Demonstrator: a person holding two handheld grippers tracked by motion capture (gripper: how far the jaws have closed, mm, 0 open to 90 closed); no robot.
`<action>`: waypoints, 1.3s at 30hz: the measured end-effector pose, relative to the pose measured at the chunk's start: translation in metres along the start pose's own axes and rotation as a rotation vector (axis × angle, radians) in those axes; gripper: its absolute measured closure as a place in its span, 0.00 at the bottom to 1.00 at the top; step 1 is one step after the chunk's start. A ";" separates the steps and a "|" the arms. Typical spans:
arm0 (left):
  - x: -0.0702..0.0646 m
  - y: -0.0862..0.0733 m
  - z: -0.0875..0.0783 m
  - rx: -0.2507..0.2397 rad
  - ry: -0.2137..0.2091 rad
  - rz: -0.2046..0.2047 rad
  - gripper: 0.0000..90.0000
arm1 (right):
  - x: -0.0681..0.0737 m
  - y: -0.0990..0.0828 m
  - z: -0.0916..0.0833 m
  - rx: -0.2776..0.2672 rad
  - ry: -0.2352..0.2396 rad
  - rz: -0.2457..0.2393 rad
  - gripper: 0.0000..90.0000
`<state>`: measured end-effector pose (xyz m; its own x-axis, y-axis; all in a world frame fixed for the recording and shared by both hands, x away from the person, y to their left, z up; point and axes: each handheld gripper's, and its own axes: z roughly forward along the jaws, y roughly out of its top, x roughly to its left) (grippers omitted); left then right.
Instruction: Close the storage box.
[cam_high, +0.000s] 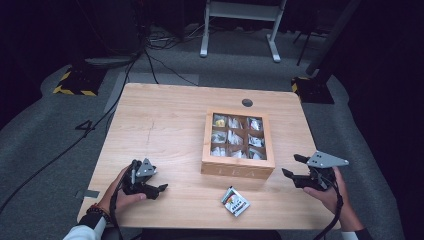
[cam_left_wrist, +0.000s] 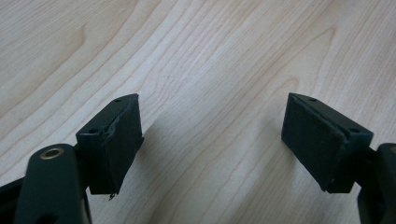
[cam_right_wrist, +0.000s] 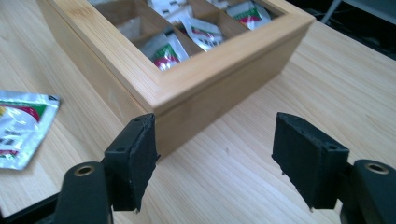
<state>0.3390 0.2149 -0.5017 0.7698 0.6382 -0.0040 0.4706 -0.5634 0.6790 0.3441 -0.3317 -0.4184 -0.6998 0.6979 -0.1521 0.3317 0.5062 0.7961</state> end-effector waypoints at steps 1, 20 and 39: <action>0.001 -0.002 0.000 -0.011 -0.004 -0.011 0.23 | -0.002 -0.005 -0.001 0.015 -0.024 -0.001 0.34; -0.001 -0.005 -0.001 -0.023 0.012 -0.031 0.22 | -0.013 -0.053 0.002 0.107 -0.050 0.085 0.29; -0.001 -0.006 -0.002 -0.024 0.009 -0.031 0.22 | -0.023 -0.101 0.001 0.166 -0.048 0.163 0.29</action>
<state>0.3347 0.2192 -0.5045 0.7509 0.6601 -0.0184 0.4836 -0.5307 0.6960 0.3270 -0.3982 -0.4965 -0.5990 0.7984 -0.0606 0.5399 0.4587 0.7058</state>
